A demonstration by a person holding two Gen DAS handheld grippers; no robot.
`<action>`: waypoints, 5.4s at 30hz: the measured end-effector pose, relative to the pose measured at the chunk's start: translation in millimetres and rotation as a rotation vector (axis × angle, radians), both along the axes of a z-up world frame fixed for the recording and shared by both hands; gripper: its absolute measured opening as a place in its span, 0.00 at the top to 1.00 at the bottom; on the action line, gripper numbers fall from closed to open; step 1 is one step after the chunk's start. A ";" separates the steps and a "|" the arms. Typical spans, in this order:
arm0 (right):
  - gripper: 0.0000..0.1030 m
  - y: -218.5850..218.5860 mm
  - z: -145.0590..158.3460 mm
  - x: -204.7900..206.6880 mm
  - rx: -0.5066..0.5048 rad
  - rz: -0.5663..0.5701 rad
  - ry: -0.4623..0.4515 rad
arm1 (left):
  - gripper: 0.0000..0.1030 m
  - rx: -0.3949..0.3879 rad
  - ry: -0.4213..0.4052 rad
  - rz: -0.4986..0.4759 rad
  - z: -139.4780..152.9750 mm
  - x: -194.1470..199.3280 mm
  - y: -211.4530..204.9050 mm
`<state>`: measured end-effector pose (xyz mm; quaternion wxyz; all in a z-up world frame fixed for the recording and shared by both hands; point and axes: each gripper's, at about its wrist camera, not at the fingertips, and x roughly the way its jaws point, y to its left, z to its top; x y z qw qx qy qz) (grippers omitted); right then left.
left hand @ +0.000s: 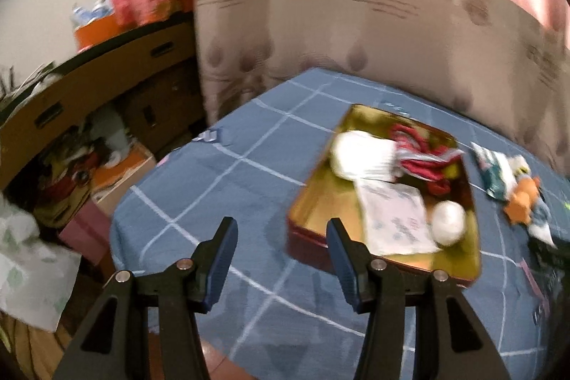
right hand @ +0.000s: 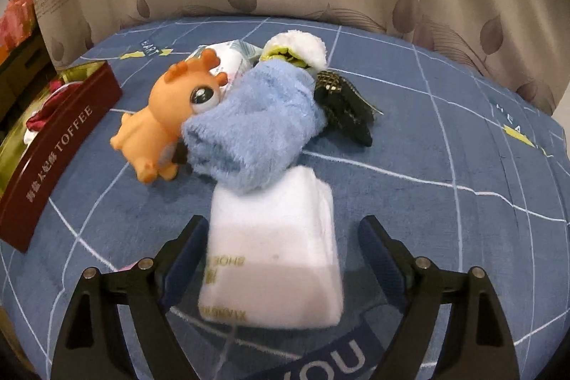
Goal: Organize soft objects
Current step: 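Move the right gripper to the white folded cloth and grasp it, then grasp the orange toy figure with the left gripper while the right gripper holds the white cloth, then carry the orange toy figure into the tin and open the left gripper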
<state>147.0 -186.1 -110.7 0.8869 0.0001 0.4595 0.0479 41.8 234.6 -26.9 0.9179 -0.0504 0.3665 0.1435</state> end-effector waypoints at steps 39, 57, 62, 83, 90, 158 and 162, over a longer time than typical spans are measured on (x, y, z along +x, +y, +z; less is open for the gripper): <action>0.66 -118.0 0.9 -30.7 -0.015 -0.170 -0.019 | 0.40 -0.031 0.229 -0.849 -22.5 124.8 -276.3; 0.64 -120.5 0.3 -30.4 0.005 -0.171 -0.018 | 0.40 0.000 0.310 -0.825 -34.6 175.5 -313.9; 0.64 -120.4 0.5 -30.3 0.006 -0.171 -0.018 | 0.49 0.003 0.316 -0.821 -39.8 174.6 -322.7; 0.64 -120.0 1.0 -29.8 0.007 -0.171 -0.017 | 0.63 -0.054 0.291 -0.808 -26.9 147.6 -303.4; 0.64 -119.7 1.0 -30.1 0.007 -0.172 -0.017 | 0.63 -0.044 0.253 -0.797 -6.3 133.6 -280.7; 0.61 -121.1 0.7 -30.1 -0.008 -0.181 -0.012 | 0.47 -0.051 0.312 -0.257 -12.6 116.6 -32.2; 0.61 -121.3 0.7 -30.3 -0.008 -0.181 -0.012 | 0.47 -0.004 0.246 -0.261 3.4 98.9 -38.5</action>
